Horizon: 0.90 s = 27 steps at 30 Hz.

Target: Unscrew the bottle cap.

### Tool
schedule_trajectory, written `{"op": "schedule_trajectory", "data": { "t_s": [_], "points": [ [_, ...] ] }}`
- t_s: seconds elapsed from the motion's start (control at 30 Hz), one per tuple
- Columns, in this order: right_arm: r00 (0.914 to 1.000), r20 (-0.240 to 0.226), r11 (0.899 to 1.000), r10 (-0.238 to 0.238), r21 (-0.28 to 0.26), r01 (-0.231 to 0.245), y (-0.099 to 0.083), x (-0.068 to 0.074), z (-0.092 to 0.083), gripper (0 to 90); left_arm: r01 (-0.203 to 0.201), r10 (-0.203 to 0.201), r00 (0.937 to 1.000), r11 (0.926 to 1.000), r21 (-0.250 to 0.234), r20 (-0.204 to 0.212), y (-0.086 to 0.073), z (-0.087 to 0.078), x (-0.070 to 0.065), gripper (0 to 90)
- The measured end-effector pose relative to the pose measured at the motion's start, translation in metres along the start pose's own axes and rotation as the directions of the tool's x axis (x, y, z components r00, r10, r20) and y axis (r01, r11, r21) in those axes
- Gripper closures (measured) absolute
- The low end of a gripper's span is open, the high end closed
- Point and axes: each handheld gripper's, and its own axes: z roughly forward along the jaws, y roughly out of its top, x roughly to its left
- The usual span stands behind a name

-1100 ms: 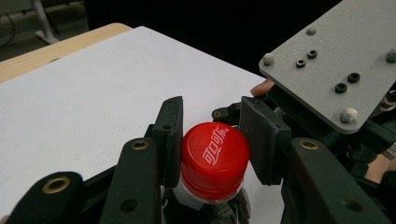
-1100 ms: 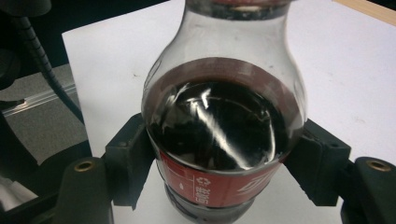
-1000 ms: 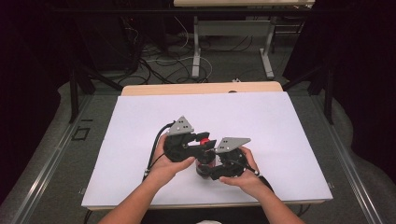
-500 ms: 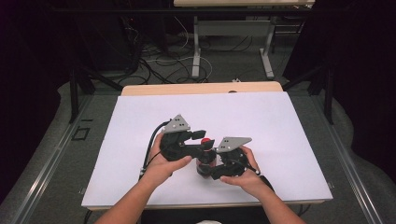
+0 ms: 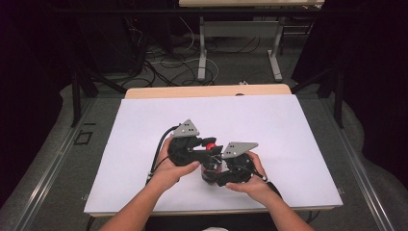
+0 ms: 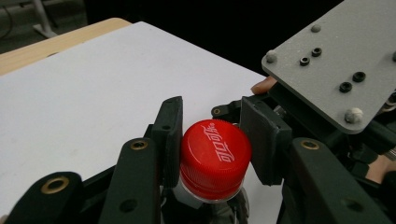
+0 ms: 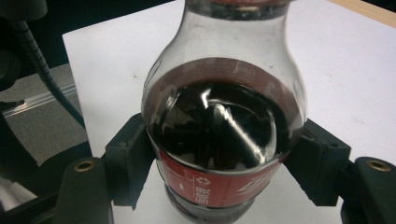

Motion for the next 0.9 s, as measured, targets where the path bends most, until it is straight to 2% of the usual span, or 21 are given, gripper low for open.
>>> {"op": "schedule_trajectory", "data": {
  "t_s": [0.03,0.13,0.2,0.27,0.37,0.4,0.43,0.5,0.53,0.67,0.77,0.83,0.9],
  "points": [
    [1.0000,0.001,1.000,0.002,0.007,-0.002,0.000,0.000,0.000,29.9,0.000,0.000,1.0000,1.0000,0.000,0.000,0.000,0.000,0.000,60.7],
    [1.0000,0.009,1.000,0.002,0.009,-0.002,0.000,-0.001,0.000,29.9,0.010,-0.010,0.9986,0.9999,0.001,-0.052,0.000,0.002,-0.005,60.9],
    [0.9997,0.022,1.000,0.005,0.001,-0.005,-0.001,-0.002,0.001,29.9,0.027,-0.027,0.9954,0.9996,0.001,-0.092,0.001,0.003,-0.008,61.0],
    [0.9997,0.023,1.000,0.009,0.004,-0.009,-0.001,-0.002,0.000,29.9,0.028,-0.029,0.9931,0.9996,-0.006,-0.114,0.001,0.004,-0.011,60.9],
    [0.9995,0.029,1.000,0.007,-0.008,-0.006,-0.001,-0.003,-0.001,29.9,0.042,-0.043,0.9921,0.9990,-0.018,-0.118,0.002,0.004,-0.012,60.3],
    [0.9995,0.029,1.000,0.007,-0.008,-0.006,-0.001,-0.003,-0.001,29.9,0.031,-0.033,0.9927,0.9994,-0.015,-0.116,0.003,0.004,-0.012,60.3],
    [0.9998,0.019,1.000,0.007,0.004,-0.007,0.000,-0.003,-0.002,29.9,0.040,-0.042,0.9938,0.9991,-0.015,-0.103,0.004,0.003,-0.011,59.3],
    [0.9998,0.016,1.000,0.009,-0.014,-0.009,0.000,-0.003,-0.002,29.9,0.045,-0.047,0.9957,0.9986,-0.028,-0.080,0.006,-0.001,-0.008,52.1],
    [0.9999,0.011,1.000,0.008,-0.015,-0.008,0.000,-0.003,-0.002,29.9,0.048,-0.050,0.9966,0.9982,-0.035,-0.066,0.007,-0.004,-0.006,51.5],
    [0.9999,0.007,1.000,0.014,-0.016,-0.014,0.000,-0.003,-0.002,29.9,0.032,-0.032,0.9995,0.9994,-0.009,0.002,0.008,-0.010,0.001,49.8],
    [0.9999,0.008,1.000,0.008,-0.015,-0.008,0.000,-0.002,-0.002,29.9,0.022,-0.022,0.9996,0.9996,0.019,0.019,0.006,-0.010,0.004,49.9],
    [1.0000,0.000,1.000,0.006,-0.016,-0.006,0.000,-0.001,-0.002,29.9,0.011,-0.011,0.9995,0.9998,0.018,0.030,0.004,-0.008,0.007,50.7],
    [1.0000,-0.004,1.000,-0.006,-0.018,0.006,0.001,-0.002,-0.002,29.9,0.023,-0.023,0.9984,0.9997,0.013,0.052,0.003,-0.007,0.009,50.9]
  ]
}}
